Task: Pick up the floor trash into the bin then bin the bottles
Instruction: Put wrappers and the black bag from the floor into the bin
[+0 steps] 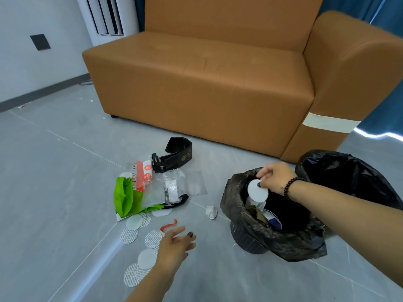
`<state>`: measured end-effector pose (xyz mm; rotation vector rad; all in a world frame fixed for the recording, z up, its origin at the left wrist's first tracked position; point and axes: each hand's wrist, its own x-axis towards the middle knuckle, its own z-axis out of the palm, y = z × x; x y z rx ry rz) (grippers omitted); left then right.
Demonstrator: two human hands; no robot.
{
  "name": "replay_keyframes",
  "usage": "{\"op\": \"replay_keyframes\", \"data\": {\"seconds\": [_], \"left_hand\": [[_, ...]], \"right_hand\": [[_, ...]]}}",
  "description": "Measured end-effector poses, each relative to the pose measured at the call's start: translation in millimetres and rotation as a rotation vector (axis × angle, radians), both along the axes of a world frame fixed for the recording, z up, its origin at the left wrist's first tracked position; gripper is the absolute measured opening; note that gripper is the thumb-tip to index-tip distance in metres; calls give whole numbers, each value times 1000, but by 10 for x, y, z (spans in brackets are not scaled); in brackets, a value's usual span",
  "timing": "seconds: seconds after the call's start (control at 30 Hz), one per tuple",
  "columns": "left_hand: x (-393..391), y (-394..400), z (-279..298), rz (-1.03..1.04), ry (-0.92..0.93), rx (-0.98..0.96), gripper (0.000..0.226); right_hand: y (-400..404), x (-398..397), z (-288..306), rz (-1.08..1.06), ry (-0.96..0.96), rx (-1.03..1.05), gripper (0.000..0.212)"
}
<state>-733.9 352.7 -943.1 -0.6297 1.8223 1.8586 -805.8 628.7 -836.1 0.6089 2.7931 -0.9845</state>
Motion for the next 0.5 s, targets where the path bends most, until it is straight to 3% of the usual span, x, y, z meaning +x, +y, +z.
{"op": "replay_keyframes", "data": {"seconds": [0.17, 0.33, 0.5], "left_hand": [[138, -324, -435, 133, -219, -68, 35], [185, -567, -782, 252, -284, -158, 30], [-169, -632, -1092, 329, -209, -274, 25]], "right_hand": [[97, 66, -285, 56, -120, 193, 26], [-247, 23, -289, 194, 62, 251, 22], [-800, -38, -330, 396, 165, 204, 13]]}}
